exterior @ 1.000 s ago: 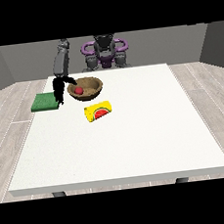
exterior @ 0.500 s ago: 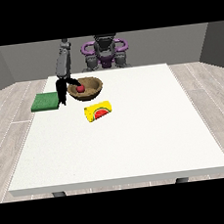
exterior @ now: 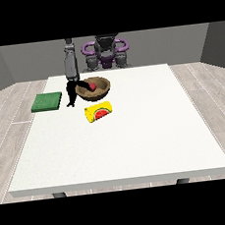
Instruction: Pick the cup and pour the ball into the bowl, then pick the bowl and place it on the pad
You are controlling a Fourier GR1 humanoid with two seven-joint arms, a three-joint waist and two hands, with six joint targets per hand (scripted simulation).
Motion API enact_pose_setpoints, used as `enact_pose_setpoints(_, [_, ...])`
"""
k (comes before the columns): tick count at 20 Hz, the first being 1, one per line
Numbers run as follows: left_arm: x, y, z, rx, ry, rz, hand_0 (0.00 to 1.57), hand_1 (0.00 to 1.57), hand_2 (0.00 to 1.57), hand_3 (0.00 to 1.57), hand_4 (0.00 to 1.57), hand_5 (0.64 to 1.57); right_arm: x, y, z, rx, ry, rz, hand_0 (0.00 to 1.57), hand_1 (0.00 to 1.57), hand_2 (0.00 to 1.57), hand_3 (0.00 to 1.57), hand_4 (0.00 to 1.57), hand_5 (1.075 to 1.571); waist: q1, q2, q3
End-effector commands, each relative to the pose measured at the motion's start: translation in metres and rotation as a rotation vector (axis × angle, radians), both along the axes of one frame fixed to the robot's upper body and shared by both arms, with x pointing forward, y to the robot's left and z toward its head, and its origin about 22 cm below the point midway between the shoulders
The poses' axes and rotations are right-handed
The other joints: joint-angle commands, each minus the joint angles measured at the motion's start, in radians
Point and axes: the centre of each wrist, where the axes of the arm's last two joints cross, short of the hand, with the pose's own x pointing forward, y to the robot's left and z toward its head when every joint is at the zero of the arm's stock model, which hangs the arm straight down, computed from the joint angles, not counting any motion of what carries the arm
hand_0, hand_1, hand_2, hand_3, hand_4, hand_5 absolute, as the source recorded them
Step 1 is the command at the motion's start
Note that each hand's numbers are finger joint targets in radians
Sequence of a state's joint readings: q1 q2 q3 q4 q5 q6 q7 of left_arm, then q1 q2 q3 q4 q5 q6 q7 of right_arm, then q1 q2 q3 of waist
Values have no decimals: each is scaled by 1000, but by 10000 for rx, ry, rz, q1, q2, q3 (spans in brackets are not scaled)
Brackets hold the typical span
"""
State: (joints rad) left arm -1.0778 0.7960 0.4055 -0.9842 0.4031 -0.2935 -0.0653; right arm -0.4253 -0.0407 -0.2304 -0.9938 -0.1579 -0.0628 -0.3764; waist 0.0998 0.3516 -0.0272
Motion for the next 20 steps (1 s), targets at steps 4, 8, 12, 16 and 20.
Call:
enact_pose_setpoints(4, [-4,15,-3,-76,189,-164,0,0,0,0,0,1544,-24,-10,-36,-1108,2663,-824,1571,1571,1571,1571,1166,1405,242,308,255])
enact_pose_setpoints(8, [1,17,-6,-391,482,338,0,0,0,0,0,1547,-9,-13,-6,-2952,2961,-857,1571,1571,1571,1571,1169,1457,-196,-260,252])
enact_pose_setpoints(12, [-1,56,-57,-575,1429,667,0,0,0,0,0,1548,0,-20,39,-3417,3782,-674,1571,1571,1571,1571,1226,1472,-607,-1180,233])
enact_pose_setpoints(16, [-8,81,-80,-888,1955,1348,0,0,0,0,0,1546,11,-5,83,-4451,4022,-304,1571,1571,1571,1571,1261,1470,-1432,-1737,242])
enact_pose_setpoints(20, [-30,112,-78,-930,1502,1844,0,0,0,0,0,1541,12,1,89,-4116,3830,-12,1571,1571,1571,1571,1259,1486,-1818,-1165,261])
